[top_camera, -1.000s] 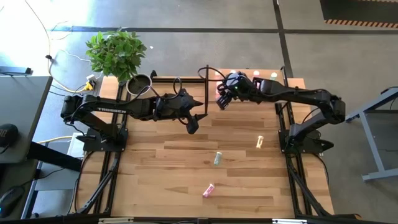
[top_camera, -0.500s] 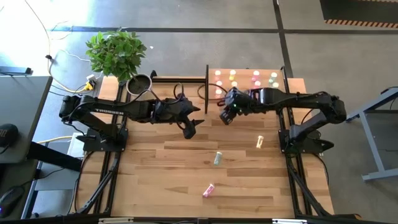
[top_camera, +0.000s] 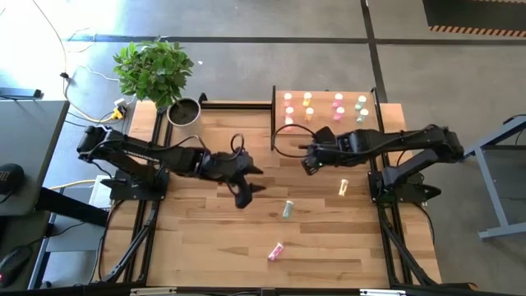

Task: Pick and place medicine bottles onto shelf by color
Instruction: Put the violet medicine bottle aligned with the other violet medicine bottles on the shelf

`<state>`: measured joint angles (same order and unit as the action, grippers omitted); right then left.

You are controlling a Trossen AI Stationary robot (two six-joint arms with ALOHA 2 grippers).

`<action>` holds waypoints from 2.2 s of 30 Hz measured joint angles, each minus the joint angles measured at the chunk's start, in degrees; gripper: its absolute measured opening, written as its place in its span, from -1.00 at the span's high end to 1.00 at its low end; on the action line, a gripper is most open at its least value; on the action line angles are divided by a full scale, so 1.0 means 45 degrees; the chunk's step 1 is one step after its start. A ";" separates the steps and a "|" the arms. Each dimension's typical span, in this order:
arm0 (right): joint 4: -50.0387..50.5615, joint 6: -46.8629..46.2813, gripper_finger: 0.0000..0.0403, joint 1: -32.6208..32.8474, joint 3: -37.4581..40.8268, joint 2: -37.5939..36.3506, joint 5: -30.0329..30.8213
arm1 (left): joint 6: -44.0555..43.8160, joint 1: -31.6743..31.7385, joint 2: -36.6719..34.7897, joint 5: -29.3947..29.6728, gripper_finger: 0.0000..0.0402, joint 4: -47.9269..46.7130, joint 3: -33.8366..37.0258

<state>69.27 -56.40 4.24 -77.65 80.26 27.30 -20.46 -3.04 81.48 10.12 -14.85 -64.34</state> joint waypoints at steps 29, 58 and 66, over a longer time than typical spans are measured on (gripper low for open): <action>0.0463 -0.0799 0.17 0.0142 0.0000 -0.0216 0.0575 | -0.5425 -0.4449 0.4421 0.2256 -0.27 0.2985 0.0000; 0.0166 -0.0816 0.17 0.0142 0.0223 -0.0178 0.1186 | -0.5524 -0.4942 0.8608 0.2136 -0.27 0.2396 -0.2676; 0.0157 -0.0796 0.17 0.0142 0.0223 -0.0133 0.1191 | -0.5630 -0.4937 0.9058 0.1883 -0.27 0.2526 -0.2655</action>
<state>69.97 -59.99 4.89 -76.64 79.66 32.67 -45.80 -25.26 122.24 18.59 -3.49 -76.28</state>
